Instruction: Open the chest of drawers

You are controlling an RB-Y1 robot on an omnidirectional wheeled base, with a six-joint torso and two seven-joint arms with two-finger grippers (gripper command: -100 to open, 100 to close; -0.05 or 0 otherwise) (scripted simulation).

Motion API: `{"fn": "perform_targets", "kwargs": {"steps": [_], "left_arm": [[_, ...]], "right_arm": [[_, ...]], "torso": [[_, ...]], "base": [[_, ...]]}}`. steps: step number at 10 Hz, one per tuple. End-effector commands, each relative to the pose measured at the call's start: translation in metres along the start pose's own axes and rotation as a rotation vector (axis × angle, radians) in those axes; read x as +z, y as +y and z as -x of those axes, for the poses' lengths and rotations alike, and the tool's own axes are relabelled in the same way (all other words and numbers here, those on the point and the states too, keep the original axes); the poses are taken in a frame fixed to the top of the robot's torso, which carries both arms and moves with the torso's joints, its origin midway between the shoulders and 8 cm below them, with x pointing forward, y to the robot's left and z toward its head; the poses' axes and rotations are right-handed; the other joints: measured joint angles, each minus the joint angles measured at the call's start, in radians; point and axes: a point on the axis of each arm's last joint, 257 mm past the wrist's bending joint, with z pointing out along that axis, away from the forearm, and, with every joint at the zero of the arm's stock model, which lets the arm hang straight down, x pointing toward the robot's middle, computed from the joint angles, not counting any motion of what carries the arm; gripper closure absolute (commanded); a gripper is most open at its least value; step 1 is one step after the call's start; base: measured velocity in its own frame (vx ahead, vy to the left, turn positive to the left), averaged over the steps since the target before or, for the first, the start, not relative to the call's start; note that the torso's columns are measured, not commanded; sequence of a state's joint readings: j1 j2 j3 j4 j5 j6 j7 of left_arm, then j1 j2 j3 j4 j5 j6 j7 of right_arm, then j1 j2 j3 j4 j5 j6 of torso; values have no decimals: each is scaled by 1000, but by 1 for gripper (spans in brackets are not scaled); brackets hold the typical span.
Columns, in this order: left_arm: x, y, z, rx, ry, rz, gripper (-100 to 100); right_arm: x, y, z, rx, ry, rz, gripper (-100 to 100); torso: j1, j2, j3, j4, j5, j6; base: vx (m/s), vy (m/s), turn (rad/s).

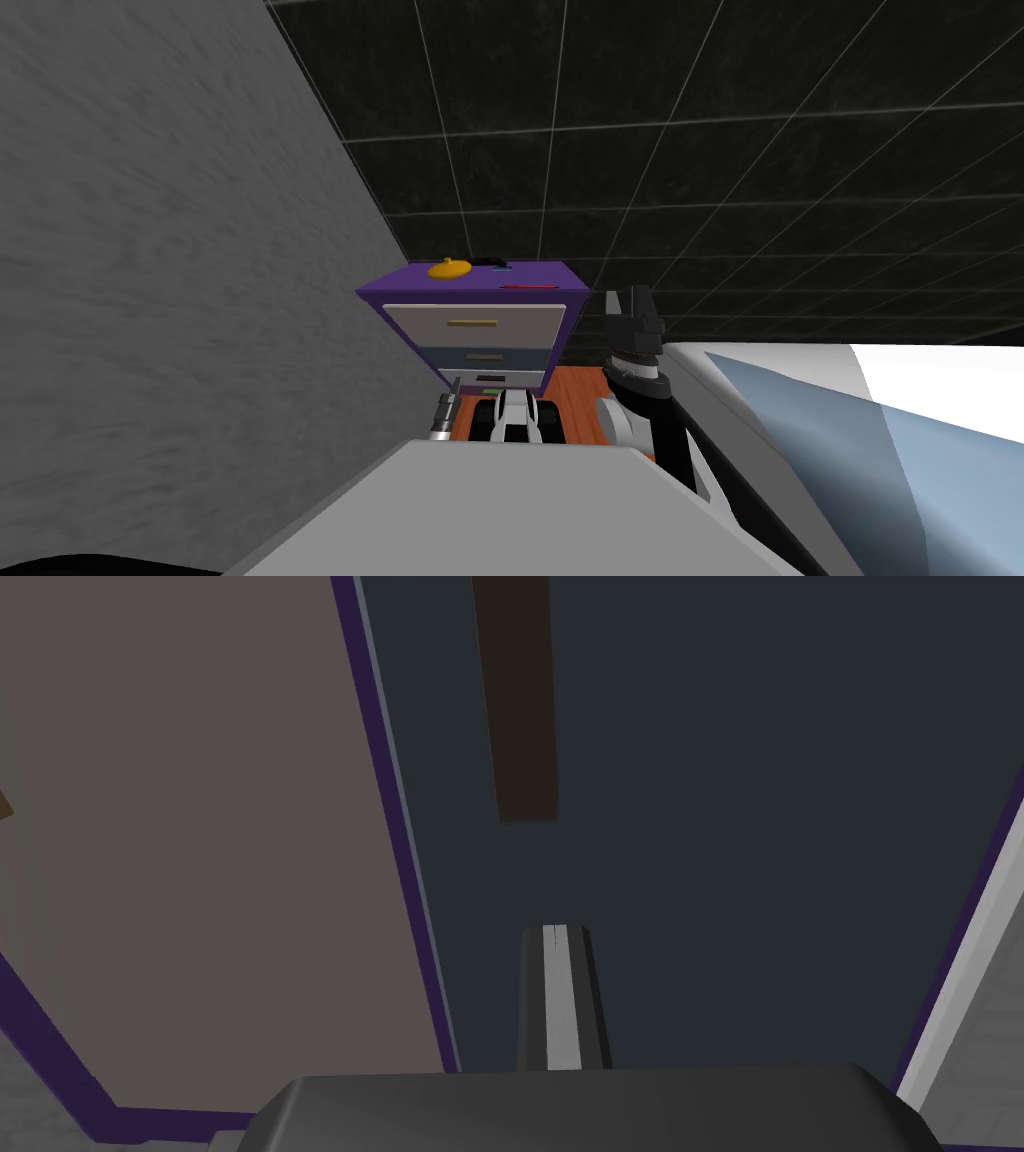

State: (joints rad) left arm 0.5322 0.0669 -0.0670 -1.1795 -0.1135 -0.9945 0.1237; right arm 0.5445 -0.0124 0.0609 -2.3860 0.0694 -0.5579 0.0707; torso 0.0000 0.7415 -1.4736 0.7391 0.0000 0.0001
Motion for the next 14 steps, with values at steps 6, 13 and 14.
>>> {"fn": "perform_targets", "kwargs": {"steps": [6,13,14], "left_arm": [[10,-5,11,9,2,17,-100],[57,-7,-9,2,0,16,-100],[70,-8,-15,2,3,16,-100]], "right_arm": [[0,0,0,0,0,0,0],[0,0,0,0,0,0,0],[0,0,0,0,0,0,0]], "torso": [[0,-6,-4,-2,0,0],[0,-4,-3,-1,0,0],[0,-5,-3,-1,0,0]], "base": [[80,-45,-15],[-17,13,7],[-40,41,17]]}}
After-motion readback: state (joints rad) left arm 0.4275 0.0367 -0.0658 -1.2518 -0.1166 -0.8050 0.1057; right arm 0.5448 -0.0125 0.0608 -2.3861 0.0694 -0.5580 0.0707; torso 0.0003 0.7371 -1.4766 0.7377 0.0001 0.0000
